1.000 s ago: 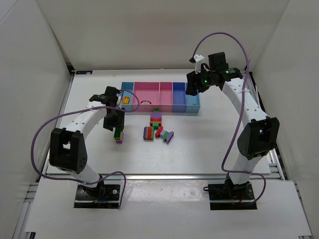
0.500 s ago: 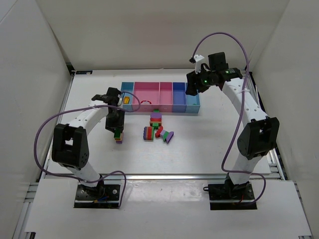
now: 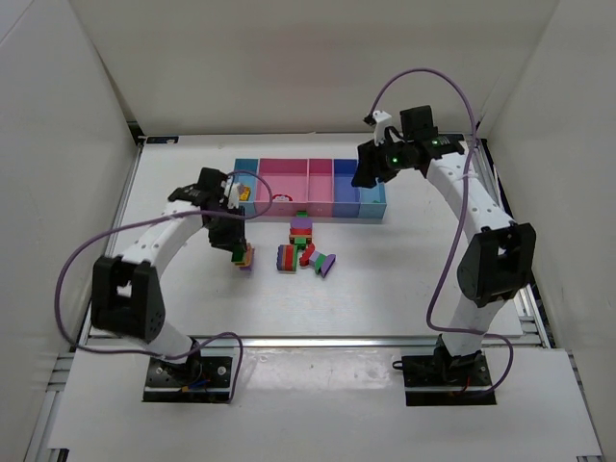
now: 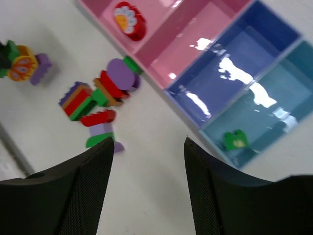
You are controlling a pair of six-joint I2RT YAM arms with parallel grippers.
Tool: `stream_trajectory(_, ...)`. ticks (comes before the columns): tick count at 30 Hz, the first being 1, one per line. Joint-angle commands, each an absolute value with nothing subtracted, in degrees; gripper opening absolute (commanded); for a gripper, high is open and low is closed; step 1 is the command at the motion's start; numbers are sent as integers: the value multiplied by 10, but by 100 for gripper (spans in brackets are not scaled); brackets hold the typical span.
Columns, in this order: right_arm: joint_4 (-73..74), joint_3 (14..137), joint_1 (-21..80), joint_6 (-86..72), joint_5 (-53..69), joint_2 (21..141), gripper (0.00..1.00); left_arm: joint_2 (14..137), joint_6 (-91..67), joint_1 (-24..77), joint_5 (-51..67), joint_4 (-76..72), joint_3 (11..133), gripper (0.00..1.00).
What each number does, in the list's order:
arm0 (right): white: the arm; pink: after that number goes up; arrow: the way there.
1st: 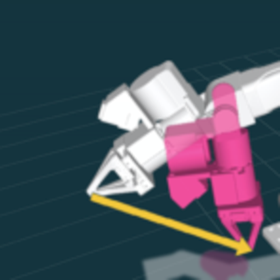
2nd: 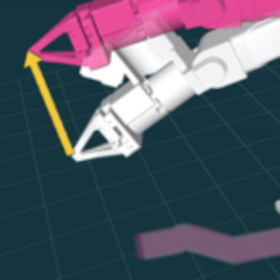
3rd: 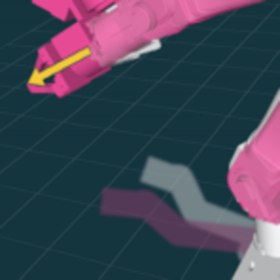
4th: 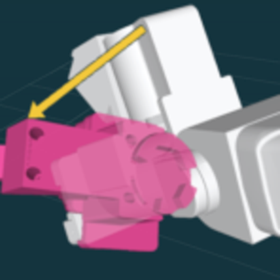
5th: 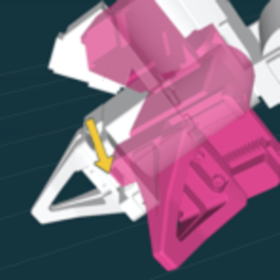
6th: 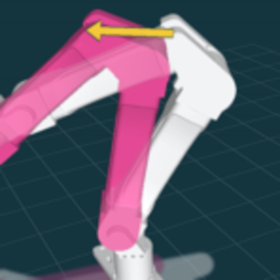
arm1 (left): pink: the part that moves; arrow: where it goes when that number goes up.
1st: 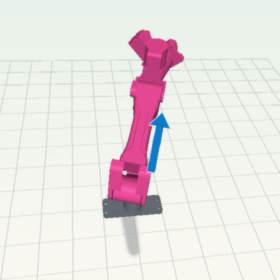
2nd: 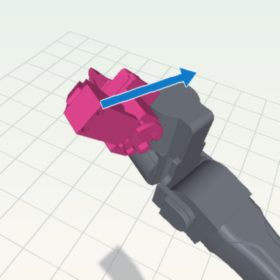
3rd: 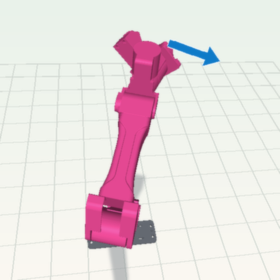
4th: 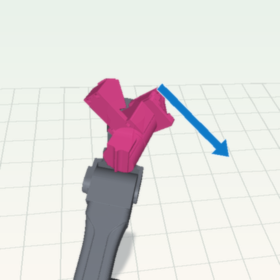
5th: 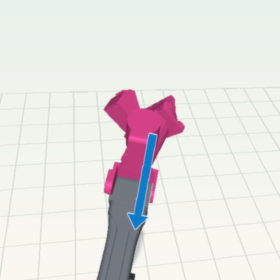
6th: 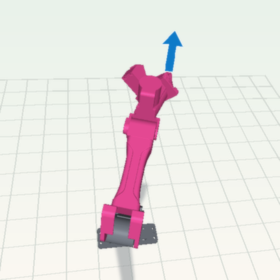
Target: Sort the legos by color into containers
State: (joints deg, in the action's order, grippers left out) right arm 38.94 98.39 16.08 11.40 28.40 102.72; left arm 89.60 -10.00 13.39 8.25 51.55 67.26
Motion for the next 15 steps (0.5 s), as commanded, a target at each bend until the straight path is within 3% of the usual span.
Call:
stream_trajectory(1, 333, 939, 156, 60, 420, 1010, 64, 747, -126, 114, 292, 398, 616, 10)
stream_trajectory(4, 284, 899, 152, 20, 544, 1006, 68, 688, -148, 113, 398, 298, 579, 10)
stream_trajectory(7, 140, 866, 156, -92, 718, 1006, 70, 686, -157, 99, 490, 226, 570, 10)
stream_trajectory(11, 110, 892, 177, -111, 804, 1035, 71, 690, -259, 55, 623, 36, 528, 10)
stream_trajectory(15, 136, 941, 201, -78, 856, 1057, 71, 731, -328, 52, 683, -46, 537, 10)
